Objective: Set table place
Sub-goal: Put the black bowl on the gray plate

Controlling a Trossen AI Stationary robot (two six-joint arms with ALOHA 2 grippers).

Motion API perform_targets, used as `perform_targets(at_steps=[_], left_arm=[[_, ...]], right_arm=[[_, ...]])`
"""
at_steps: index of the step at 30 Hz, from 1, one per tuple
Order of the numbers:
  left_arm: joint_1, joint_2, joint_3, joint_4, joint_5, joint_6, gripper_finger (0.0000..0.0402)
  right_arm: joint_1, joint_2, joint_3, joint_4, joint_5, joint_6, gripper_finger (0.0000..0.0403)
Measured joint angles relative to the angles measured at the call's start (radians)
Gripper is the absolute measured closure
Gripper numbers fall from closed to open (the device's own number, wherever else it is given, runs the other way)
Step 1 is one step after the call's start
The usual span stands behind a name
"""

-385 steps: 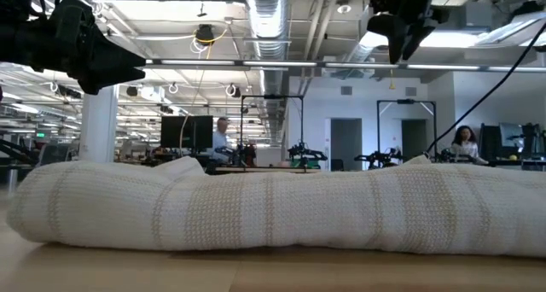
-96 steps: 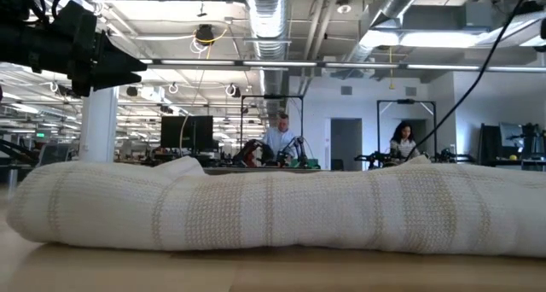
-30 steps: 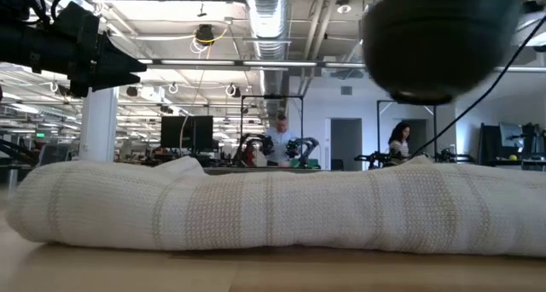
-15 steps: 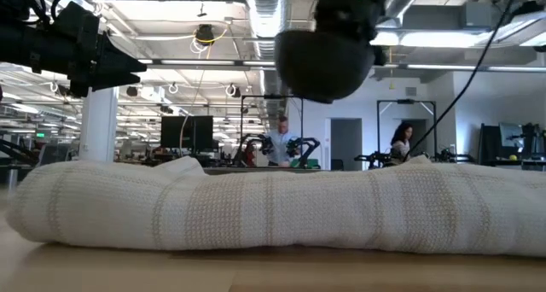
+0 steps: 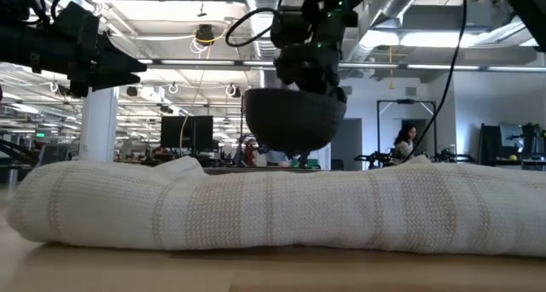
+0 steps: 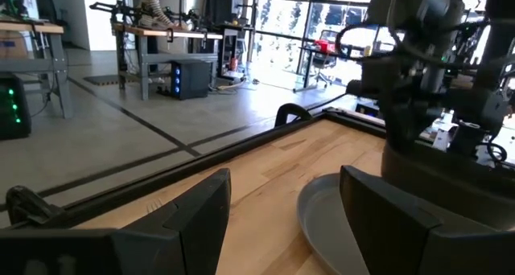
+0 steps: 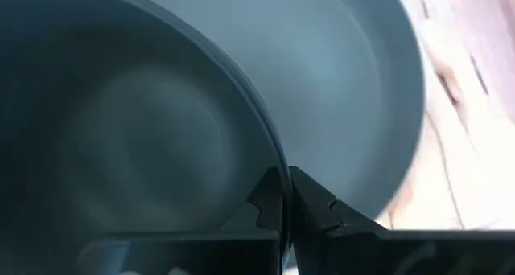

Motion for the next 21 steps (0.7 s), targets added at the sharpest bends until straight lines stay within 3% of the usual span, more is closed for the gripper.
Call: perform_targets(at_steps=[21], left_arm=[[0.0,0.0,0.0,0.0,0.0,0.0,0.0178]], right_arm=[[-0.034,0.11,0.001,0.044,-0.02,0.0,0.0378]])
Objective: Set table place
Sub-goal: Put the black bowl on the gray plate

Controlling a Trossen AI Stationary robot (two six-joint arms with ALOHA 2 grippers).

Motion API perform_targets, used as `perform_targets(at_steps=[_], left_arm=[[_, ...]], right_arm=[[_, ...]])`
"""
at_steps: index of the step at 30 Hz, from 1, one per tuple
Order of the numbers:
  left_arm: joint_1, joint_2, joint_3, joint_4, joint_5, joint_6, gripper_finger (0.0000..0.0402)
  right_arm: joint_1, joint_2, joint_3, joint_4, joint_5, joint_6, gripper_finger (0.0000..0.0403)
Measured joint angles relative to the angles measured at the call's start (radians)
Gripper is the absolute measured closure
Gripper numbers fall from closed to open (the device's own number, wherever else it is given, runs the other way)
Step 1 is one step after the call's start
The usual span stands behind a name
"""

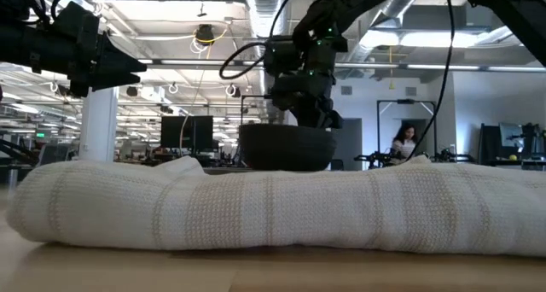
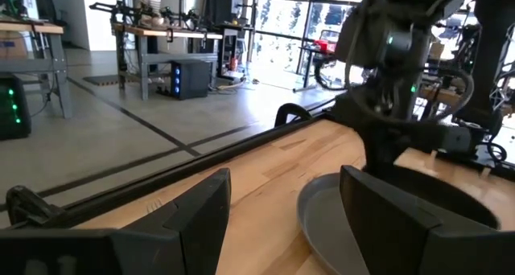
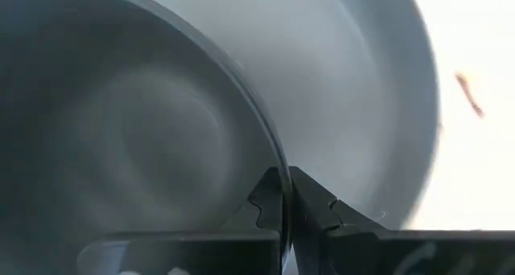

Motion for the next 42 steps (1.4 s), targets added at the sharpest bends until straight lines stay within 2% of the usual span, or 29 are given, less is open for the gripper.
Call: perform_targets(at_steps=[24,31,42], left_arm=[[0.0,0.0,0.0,0.0,0.0,0.0,0.0178],[0.0,0.0,0.0,0.0,0.0,0.0,0.0178],[0.0,0.0,0.0,0.0,0.0,0.0,0.0178]], right_arm=[[0.01,0.017,0.001,0.004,0.003,-0.031,0.0376],[0.01,0.019,-0.003,0.0,0.052,-0.035,0.0315],[0.022,0.019,-0.003,0.001,0.06,-0.026,0.0301]])
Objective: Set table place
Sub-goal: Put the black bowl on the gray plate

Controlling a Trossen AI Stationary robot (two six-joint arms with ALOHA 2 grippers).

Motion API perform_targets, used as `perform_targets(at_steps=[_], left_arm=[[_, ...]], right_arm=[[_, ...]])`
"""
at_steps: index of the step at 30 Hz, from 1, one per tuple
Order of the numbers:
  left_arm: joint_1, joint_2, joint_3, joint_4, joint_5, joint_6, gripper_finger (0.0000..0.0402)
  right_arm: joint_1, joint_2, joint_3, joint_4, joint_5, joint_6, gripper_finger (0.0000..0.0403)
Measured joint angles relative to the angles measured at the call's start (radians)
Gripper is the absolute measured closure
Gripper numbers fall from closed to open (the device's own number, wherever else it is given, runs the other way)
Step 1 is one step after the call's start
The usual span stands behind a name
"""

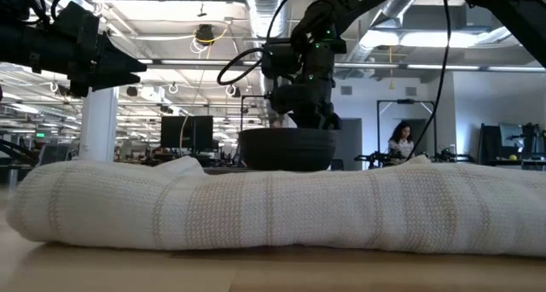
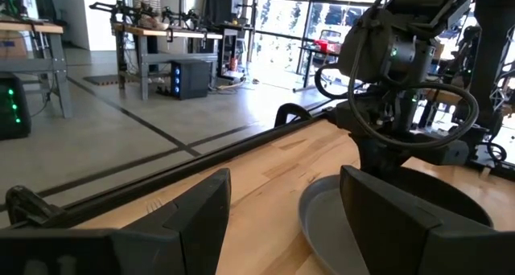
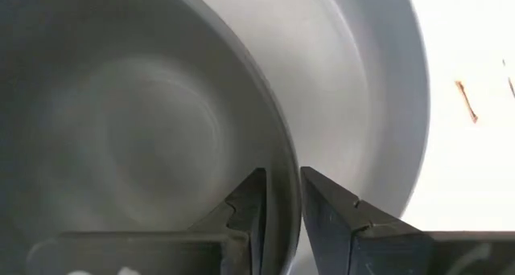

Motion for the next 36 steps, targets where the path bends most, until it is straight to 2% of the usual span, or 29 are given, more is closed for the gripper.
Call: perform_targets(at_steps=[21,29,36], left_arm=[[0.0,0.0,0.0,0.0,0.0,0.0,0.0178],[0.0,0.0,0.0,0.0,0.0,0.0,0.0178],[0.0,0.0,0.0,0.0,0.0,0.0,0.0178]], right_arm=[[0.011,-0.001,0.002,0.007,-0.009,-0.034,0.03],[0.012,-0.001,0.002,0.007,-0.063,-0.035,0.03],[0.012,-0.001,0.002,0.016,-0.065,-0.053,0.03]])
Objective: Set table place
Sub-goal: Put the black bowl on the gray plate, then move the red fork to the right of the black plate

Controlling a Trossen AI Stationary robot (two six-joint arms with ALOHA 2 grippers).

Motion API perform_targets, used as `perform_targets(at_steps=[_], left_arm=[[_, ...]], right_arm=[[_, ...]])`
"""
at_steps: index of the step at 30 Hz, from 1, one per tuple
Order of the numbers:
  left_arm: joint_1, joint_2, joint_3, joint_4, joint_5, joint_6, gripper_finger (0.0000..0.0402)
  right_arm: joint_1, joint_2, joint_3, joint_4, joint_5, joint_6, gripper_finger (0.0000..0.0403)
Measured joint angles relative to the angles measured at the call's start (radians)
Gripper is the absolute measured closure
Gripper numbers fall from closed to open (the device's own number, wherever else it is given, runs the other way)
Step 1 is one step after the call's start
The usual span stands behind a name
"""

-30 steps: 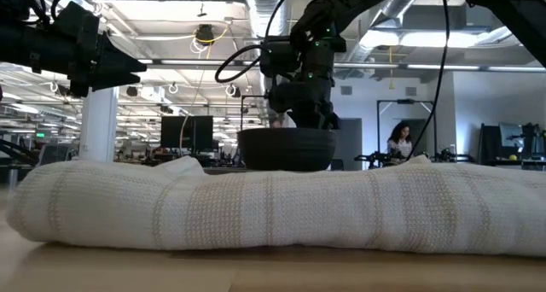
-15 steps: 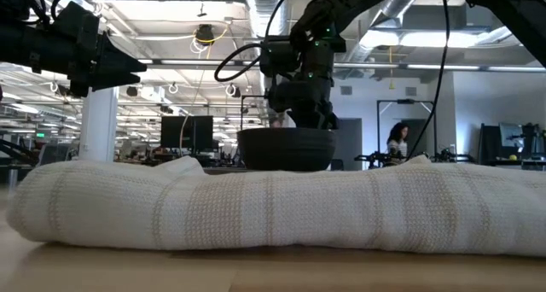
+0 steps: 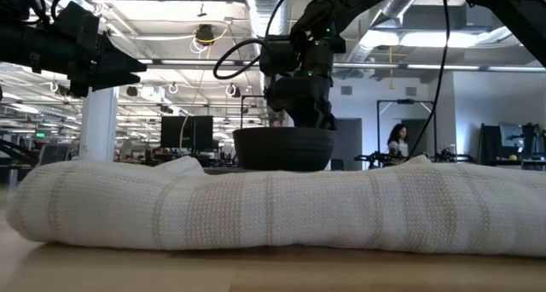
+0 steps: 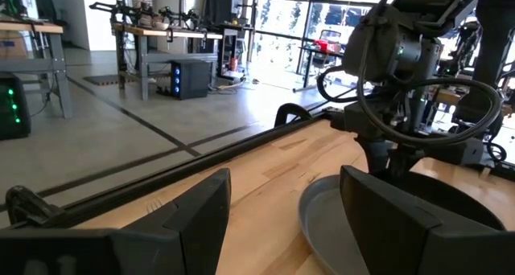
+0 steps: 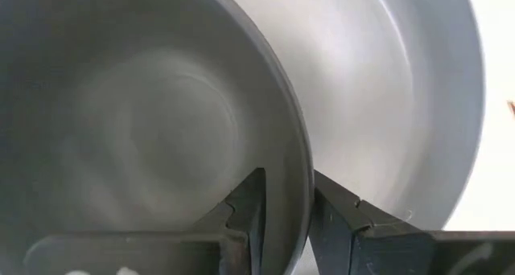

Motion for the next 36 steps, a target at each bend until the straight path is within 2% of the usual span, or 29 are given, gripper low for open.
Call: perform_targets(at_steps=[14,17,26,29,36], left_arm=[[0.0,0.0,0.0,0.0,0.0,0.0,0.0178],[0.0,0.0,0.0,0.0,0.0,0.0,0.0178],[0.0,0.0,0.0,0.0,0.0,0.0,0.0178],[0.0,0.0,0.0,0.0,0.0,0.0,0.0178],[0.0,0.0,0.0,0.0,0.0,-0.009,0.0178]], right_arm=[[-0.001,-0.001,0.0,-0.001,0.001,-0.008,0.0294],[-0.001,-0.001,0.0,0.0,0.005,-0.008,0.027],[-0.001,-0.001,0.0,0.005,0.008,0.003,0.0158],[0.0,-0.002,0.0,0.004,0.008,0.007,0.0145],[0.0,-0.005,0.0,0.003,0.008,0.008,0.0143]])
